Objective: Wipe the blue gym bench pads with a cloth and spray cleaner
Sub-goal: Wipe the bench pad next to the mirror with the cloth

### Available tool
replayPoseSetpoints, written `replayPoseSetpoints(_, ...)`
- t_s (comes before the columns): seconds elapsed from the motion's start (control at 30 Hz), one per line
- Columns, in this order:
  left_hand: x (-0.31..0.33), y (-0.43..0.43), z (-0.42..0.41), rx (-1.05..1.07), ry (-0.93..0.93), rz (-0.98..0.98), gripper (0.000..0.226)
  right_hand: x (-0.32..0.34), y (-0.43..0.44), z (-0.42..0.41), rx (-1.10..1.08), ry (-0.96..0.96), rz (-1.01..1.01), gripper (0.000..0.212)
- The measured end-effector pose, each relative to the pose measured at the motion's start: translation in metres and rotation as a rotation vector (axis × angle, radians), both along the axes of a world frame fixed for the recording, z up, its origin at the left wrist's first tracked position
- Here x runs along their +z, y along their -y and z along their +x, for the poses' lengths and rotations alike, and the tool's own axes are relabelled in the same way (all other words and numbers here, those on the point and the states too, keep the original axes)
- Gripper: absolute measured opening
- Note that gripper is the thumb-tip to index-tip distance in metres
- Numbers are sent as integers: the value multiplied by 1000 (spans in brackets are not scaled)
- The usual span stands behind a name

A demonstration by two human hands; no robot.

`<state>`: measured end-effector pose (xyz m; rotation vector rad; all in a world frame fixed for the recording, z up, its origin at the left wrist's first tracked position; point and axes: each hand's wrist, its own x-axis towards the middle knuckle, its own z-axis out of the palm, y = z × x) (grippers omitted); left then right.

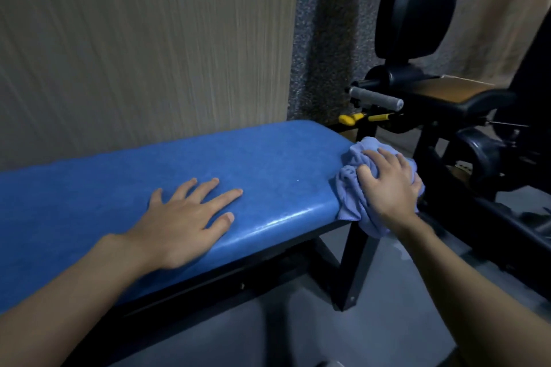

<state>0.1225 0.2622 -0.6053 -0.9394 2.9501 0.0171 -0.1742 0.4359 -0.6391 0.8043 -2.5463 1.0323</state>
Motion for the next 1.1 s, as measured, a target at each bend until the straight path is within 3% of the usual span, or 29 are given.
replayPoseSetpoints(0.13, -1, -2, 0, 5, -17, -2, 80, -12, 21, 38, -111, 22, -188, 49)
replayPoseSetpoints(0.27, -2, -1, 0, 2, -20, 1, 82, -31, 35, 98, 65, -176, -196, 46)
replayPoseSetpoints(0.37, 2, 0, 5, -17, -29, 59, 82, -29, 24, 74, 147, -286, -150, 43)
replayPoseSetpoints(0.5, 7, -5, 24, -14, 23, 62, 64, -18, 14, 30, 4, -178, -201, 49)
replayPoseSetpoints(0.63, 9, -3, 45, 4, 25, 49, 55, -18, 35, 65, -128, -57, -263, 48)
replayPoseSetpoints(0.77, 8, 2, 58, 0, -19, 58, 75, -26, 60, 151, -10, -237, -225, 40)
replayPoseSetpoints(0.87, 7, 5, 71, 35, -54, 44, 91, -27, 70, 203, 197, -385, -152, 38)
replayPoseSetpoints(0.97, 7, 12, 91, 85, -27, 29, 90, -27, 57, 178, 356, -538, -36, 43)
replayPoseSetpoints(1.03, 7, 17, 108, 119, -23, 37, 89, -27, 47, 146, 324, -592, 0, 45)
replayPoseSetpoints(1.1, 7, 20, 125, 144, -35, 37, 89, -27, 47, 135, 207, -518, -27, 42)
